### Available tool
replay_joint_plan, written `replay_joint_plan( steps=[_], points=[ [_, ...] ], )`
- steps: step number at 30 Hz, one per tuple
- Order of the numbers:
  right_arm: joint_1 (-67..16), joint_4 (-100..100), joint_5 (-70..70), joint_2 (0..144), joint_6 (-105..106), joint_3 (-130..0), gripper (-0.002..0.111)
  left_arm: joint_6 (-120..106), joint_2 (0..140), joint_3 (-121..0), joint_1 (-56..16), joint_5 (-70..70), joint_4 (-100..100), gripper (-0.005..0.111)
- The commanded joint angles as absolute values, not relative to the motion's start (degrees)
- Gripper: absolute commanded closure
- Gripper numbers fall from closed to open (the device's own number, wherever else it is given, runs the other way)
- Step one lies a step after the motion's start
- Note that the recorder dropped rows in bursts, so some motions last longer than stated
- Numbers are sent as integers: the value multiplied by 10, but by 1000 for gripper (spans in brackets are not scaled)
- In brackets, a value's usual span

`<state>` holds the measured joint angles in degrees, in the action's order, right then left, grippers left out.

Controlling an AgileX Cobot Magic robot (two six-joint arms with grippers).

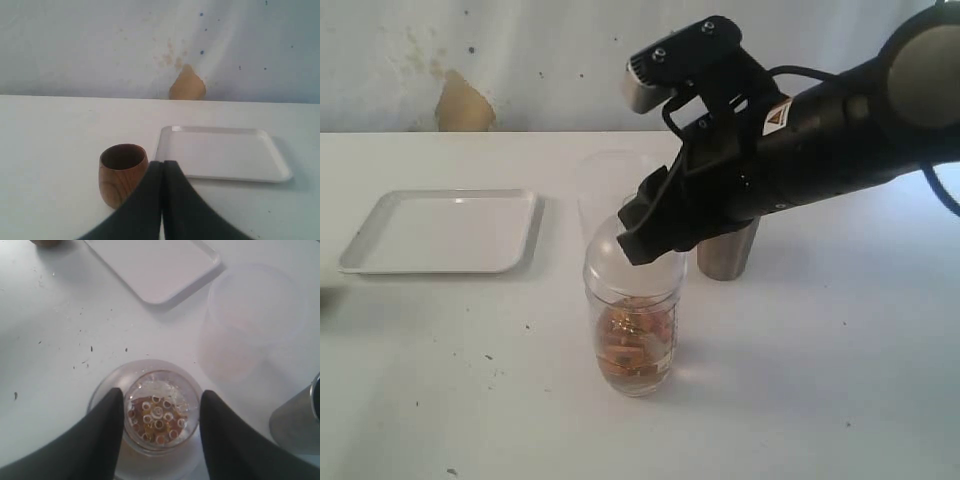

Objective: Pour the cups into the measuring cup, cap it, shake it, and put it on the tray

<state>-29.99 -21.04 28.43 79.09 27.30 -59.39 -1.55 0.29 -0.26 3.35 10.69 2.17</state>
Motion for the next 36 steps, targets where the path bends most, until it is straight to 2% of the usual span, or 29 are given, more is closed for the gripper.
replay_joint_plan(
  steps=[1, 36],
  points=[
    [-302, -179, 302, 794, 271, -594, 108, -15, 0, 0, 33, 102, 25, 106],
    [-302, -149, 316, 795, 272, -595, 108, -15, 0, 0, 33, 102, 25, 106]
  ],
)
